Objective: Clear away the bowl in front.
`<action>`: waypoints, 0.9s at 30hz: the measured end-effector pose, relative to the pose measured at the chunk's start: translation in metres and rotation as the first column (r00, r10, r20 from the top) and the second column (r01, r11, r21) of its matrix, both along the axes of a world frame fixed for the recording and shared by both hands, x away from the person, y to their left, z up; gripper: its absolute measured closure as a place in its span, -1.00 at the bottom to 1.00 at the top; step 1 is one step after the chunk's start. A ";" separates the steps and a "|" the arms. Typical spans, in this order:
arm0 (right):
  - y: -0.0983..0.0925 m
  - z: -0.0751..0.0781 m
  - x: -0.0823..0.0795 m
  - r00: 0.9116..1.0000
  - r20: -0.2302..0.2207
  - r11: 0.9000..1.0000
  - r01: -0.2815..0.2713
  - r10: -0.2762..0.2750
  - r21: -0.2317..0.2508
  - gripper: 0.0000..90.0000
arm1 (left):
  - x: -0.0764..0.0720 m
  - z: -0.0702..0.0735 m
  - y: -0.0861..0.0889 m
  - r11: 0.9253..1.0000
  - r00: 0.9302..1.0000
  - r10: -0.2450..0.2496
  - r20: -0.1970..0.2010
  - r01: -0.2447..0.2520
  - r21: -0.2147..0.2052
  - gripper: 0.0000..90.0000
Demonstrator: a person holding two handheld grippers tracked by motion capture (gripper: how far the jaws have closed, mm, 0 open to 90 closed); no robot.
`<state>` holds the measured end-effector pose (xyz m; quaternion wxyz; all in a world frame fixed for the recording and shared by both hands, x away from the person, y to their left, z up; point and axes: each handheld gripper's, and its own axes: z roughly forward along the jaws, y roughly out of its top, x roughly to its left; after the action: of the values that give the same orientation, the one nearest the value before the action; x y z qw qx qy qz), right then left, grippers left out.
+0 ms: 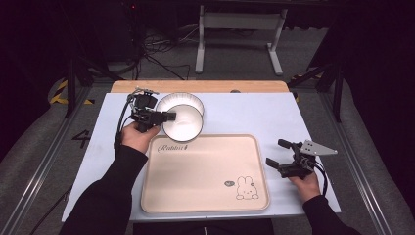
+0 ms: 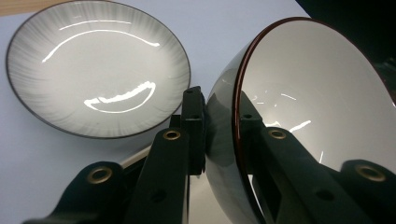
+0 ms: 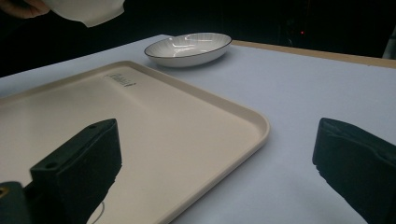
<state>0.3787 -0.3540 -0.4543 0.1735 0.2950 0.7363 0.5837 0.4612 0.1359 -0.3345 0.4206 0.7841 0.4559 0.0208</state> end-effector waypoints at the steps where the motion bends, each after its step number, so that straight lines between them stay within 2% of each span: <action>1: 0.000 0.000 0.000 1.000 0.000 1.000 0.000 0.000 0.000 -0.96 | -0.002 0.001 -0.002 1.000 1.000 -0.009 -0.002 0.009 0.002 0.76; 4: 0.000 0.000 0.000 1.000 0.000 1.000 0.000 0.000 0.000 -0.96 | -0.005 0.001 -0.005 1.000 1.000 -0.029 -0.008 0.029 0.000 0.76; 12: 0.000 0.000 0.000 1.000 0.000 1.000 0.000 0.000 0.000 -0.96 | -0.015 0.003 -0.018 0.994 0.995 -0.104 -0.004 0.104 0.040 0.76; 16: 0.000 0.000 0.000 1.000 0.000 1.000 -0.001 0.001 0.000 -0.96 | -0.018 0.003 -0.022 0.991 0.992 -0.129 -0.009 0.129 0.041 0.76; 24: 0.000 0.000 0.000 1.000 -0.001 1.000 0.000 0.000 0.001 -0.96 | -0.025 0.001 -0.034 0.977 0.980 -0.198 -0.007 0.198 0.076 0.76; 27: 0.000 0.000 0.000 1.000 -0.001 1.000 0.000 0.000 0.001 -0.96 | -0.028 -0.002 -0.041 0.969 0.974 -0.226 -0.003 0.226 0.102 0.77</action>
<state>0.3788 -0.3540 -0.4543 0.1730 0.2953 0.7360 0.5841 0.4333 0.0952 -0.3370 0.3815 0.8513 0.3602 -0.0006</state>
